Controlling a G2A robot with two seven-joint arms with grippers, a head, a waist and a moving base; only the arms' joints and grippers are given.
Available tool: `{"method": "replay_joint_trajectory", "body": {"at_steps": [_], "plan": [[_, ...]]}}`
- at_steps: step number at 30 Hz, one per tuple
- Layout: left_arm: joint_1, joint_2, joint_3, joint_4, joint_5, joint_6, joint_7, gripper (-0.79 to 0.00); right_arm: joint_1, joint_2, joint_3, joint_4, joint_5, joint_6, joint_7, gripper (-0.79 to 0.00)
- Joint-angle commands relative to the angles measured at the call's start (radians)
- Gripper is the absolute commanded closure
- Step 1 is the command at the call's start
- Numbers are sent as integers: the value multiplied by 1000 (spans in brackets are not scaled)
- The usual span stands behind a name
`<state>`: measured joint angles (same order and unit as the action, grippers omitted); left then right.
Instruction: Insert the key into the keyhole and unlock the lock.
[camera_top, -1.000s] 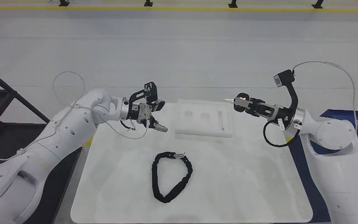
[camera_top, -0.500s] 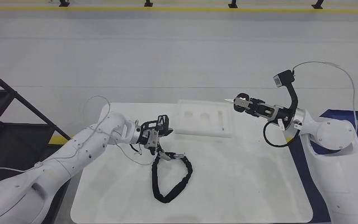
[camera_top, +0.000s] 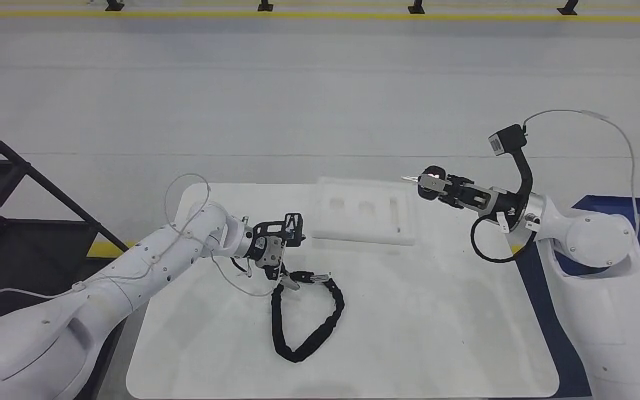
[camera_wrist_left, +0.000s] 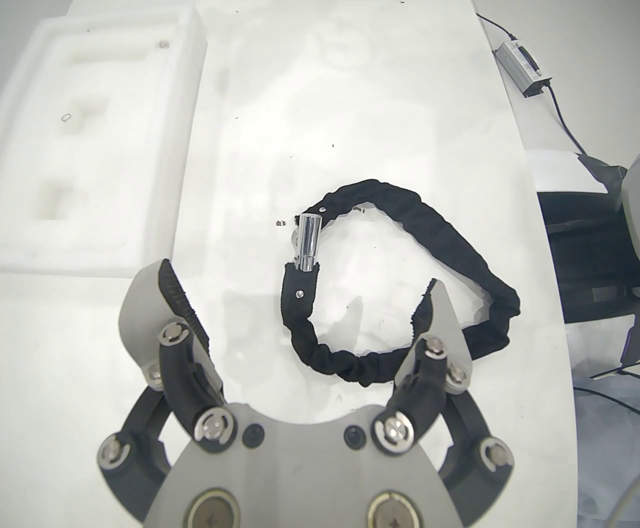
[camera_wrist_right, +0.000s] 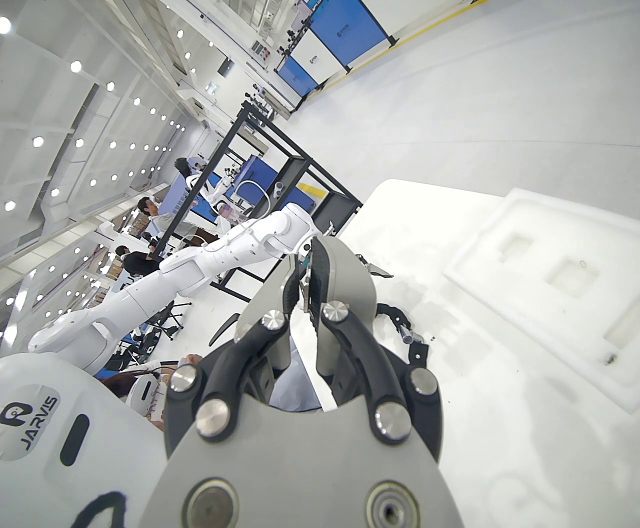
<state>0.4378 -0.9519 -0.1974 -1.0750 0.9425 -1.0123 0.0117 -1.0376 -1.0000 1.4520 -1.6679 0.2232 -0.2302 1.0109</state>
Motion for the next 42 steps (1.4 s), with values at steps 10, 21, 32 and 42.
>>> {"method": "replay_joint_trajectory", "body": {"at_steps": [10,21,32,42], "plan": [[22,0,-2,4,-5,0,6,-785,0,0,0,0,0,0,0,0],[93,-52,0,81,223,66,262,-785,0,0,0,0,0,0,0,0],[121,-135,27,205,474,133,524,-785,0,0,0,0,0,0,0,0],[119,-196,27,303,592,153,619,-354,0,0,0,0,0,0,0,0]]}}
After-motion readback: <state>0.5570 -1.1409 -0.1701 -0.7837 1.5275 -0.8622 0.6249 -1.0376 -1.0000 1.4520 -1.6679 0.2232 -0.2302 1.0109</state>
